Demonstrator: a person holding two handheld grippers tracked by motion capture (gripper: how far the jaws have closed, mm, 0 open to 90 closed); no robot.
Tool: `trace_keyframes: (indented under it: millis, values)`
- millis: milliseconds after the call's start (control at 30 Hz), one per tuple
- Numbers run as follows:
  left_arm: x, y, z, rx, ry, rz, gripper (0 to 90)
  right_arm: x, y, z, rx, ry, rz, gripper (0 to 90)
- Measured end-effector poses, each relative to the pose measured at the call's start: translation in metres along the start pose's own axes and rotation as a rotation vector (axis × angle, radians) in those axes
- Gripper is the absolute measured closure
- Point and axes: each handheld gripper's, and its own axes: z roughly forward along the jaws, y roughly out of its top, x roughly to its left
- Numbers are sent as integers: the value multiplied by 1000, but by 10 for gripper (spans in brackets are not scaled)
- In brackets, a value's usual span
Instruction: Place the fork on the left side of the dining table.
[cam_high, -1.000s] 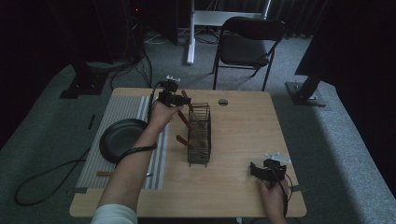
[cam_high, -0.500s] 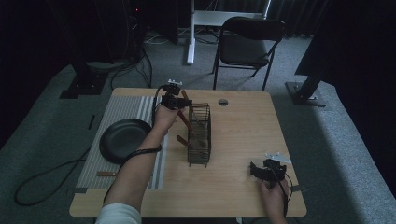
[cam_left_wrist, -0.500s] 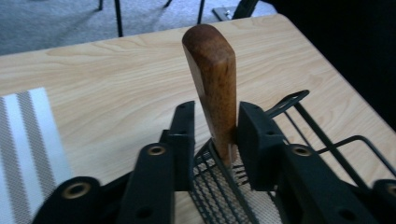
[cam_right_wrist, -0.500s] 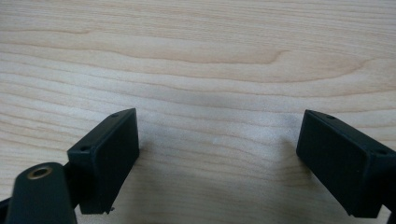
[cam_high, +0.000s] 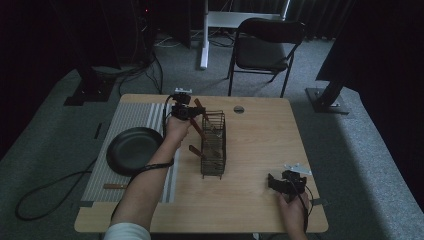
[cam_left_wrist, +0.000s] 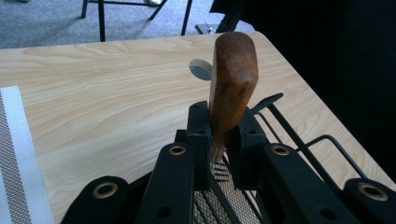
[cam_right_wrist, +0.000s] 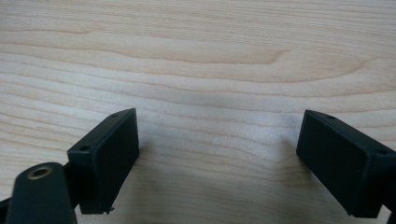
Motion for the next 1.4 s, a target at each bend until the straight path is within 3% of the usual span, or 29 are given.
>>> trace_keyframes:
  millis: [67, 333, 533, 767, 867, 1033, 1400]
  values:
    - [0, 0, -3, -7, 10, 4, 803, 0, 0, 0, 0, 0, 0, 127]
    - [3, 5, -21, -52, -33, -8, 806, 0, 0, 0, 0, 0, 0, 127]
    - [0, 10, -43, -83, -13, 10, 806, 0, 0, 0, 0, 3, -2, 127]
    - [-6, 17, -62, -112, -31, 12, 806, 0, 0, 0, 0, 3, -2, 128]
    - [-8, 25, -77, -155, -47, 1, 806, 0, 0, 0, 0, 3, -2, 127]
    - [-12, 35, -104, -207, -48, 22, 806, 0, 0, 0, 0, 3, -1, 127]
    - [1, 41, -144, -280, -20, -5, 806, 0, 0, 0, -1, 3, -2, 127]
